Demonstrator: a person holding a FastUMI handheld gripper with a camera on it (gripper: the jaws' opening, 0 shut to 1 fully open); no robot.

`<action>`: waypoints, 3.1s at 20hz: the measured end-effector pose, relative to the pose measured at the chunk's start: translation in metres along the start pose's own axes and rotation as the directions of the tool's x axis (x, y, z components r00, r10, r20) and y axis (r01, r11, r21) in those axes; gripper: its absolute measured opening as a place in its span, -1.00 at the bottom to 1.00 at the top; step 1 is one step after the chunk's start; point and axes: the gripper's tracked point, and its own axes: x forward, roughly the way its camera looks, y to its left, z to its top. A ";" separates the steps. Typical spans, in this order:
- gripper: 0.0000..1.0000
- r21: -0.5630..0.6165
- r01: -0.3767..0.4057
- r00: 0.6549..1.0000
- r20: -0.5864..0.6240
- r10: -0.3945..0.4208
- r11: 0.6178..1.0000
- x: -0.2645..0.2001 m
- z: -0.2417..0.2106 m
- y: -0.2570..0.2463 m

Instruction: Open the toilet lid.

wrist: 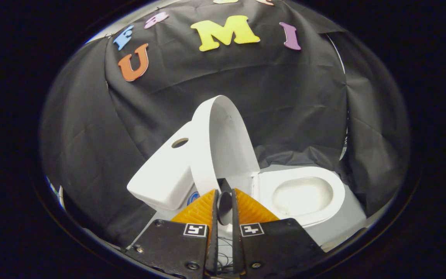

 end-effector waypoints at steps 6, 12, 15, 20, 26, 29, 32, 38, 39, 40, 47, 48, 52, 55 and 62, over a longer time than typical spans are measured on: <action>-0.64 -0.039 0.002 1.000 0.006 -0.001 0.999 0.005 -0.004 0.013; -0.63 -0.076 -0.012 1.000 0.006 0.013 0.997 0.007 -0.007 0.023; -0.63 -0.088 -0.017 1.000 0.004 0.017 0.996 0.009 -0.009 0.023; -0.62 -0.124 0.019 1.000 -0.006 -0.019 0.992 0.000 -0.008 0.011; -0.17 -0.108 -0.148 0.988 -0.058 0.143 0.983 -0.037 -0.018 0.018; 0.09 -0.134 -0.163 0.987 -0.025 0.161 0.978 -0.053 -0.013 0.000; 0.24 -0.191 -0.157 0.987 0.008 0.162 0.969 -0.071 -0.005 -0.024; 0.32 -0.248 -0.111 0.985 0.100 0.139 0.962 -0.100 -0.004 -0.091; 0.53 -0.249 -0.091 0.986 0.112 0.122 0.964 -0.103 -0.002 -0.107; 0.75 -0.249 -0.072 0.987 0.121 0.105 0.966 -0.105 -0.003 -0.122; 0.96 -0.221 -0.006 0.964 0.257 0.064 0.975 -0.157 0.009 -0.214; 0.96 -0.212 0.001 0.961 0.271 0.058 0.977 -0.164 0.006 -0.226; 0.96 -0.177 -0.008 0.927 0.368 0.073 0.984 -0.182 0.004 -0.255; 0.96 -0.181 -0.013 0.871 0.480 0.100 0.983 -0.198 0.020 -0.258; 0.98 -0.231 -0.001 0.854 0.506 0.122 0.973 -0.193 0.013 -0.256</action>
